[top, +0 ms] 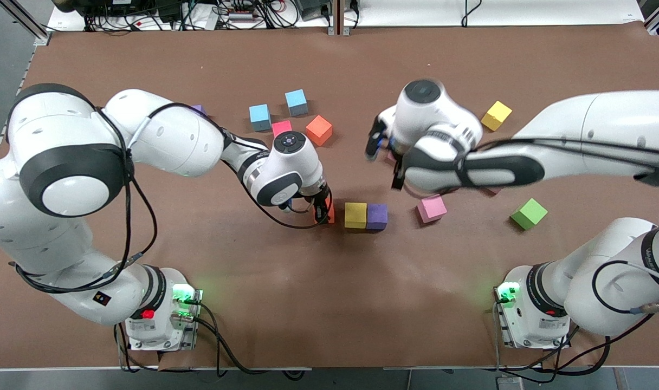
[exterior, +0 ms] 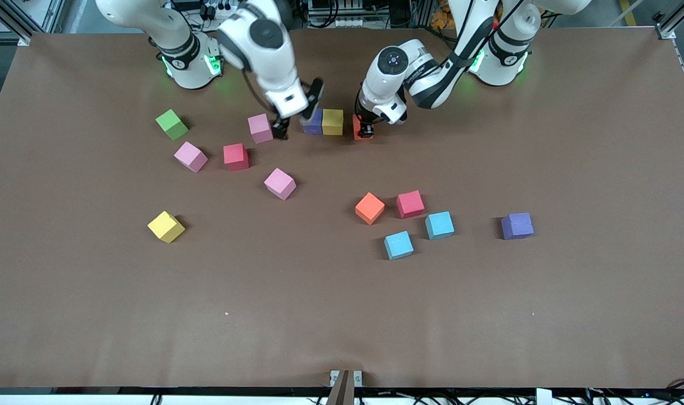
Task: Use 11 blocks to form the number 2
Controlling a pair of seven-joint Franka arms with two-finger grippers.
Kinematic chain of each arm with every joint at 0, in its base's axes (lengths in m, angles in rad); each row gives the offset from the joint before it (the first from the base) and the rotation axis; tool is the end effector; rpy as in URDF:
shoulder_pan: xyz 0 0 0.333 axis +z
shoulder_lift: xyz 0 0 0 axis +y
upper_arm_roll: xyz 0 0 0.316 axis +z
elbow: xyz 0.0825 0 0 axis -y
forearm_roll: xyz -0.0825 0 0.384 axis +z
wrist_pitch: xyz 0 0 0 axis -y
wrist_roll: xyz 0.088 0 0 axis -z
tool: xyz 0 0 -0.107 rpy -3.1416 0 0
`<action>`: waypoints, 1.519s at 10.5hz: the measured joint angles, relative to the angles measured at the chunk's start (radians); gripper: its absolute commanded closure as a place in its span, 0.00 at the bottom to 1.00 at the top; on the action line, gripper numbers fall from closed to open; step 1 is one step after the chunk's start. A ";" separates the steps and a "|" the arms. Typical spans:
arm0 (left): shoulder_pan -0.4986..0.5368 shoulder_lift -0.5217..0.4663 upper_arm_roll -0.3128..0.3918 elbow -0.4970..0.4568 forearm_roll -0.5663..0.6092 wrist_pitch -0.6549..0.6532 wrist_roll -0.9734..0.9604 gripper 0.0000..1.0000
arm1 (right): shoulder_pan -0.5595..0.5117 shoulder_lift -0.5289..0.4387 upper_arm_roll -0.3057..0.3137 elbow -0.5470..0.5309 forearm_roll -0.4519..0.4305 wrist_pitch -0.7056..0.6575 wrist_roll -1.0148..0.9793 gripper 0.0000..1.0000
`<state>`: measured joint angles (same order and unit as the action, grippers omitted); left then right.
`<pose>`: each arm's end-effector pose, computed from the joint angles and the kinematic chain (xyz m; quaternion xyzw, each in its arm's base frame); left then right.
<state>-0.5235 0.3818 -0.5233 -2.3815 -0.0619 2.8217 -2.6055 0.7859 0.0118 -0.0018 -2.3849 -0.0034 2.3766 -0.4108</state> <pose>0.2514 -0.4490 0.1934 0.6710 0.7323 -0.1134 0.0236 0.3491 0.3481 0.3129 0.8260 0.5635 -0.0097 0.0030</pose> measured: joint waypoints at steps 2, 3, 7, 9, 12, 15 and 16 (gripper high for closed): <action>-0.014 0.006 -0.003 0.008 0.000 0.001 0.000 1.00 | -0.123 0.025 -0.003 0.007 0.000 0.065 -0.003 0.00; -0.017 0.011 -0.005 0.015 0.000 0.002 0.000 1.00 | -0.159 0.057 -0.004 0.010 0.001 0.122 -0.002 0.00; -0.031 0.026 -0.006 0.050 0.000 0.003 0.000 1.00 | -0.181 0.224 -0.003 0.024 0.083 0.354 0.010 0.00; -0.044 0.034 -0.006 0.064 0.003 0.003 0.000 1.00 | -0.180 0.294 -0.001 0.052 0.087 0.398 0.050 0.00; -0.052 0.045 -0.006 0.068 0.028 0.003 0.002 1.00 | -0.178 0.321 0.005 0.080 0.089 0.398 0.094 0.00; -0.053 0.057 -0.008 0.071 0.095 0.003 0.009 0.00 | -0.174 0.325 0.009 0.098 0.089 0.397 0.117 0.00; -0.053 0.057 -0.009 0.071 0.111 0.003 0.032 0.00 | -0.174 0.325 0.010 0.108 0.089 0.396 0.117 0.00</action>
<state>-0.5763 0.4387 -0.5327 -2.3100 0.0492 2.8250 -2.5732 0.6121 0.3370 0.0078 -2.2768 0.0858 2.7728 -0.2941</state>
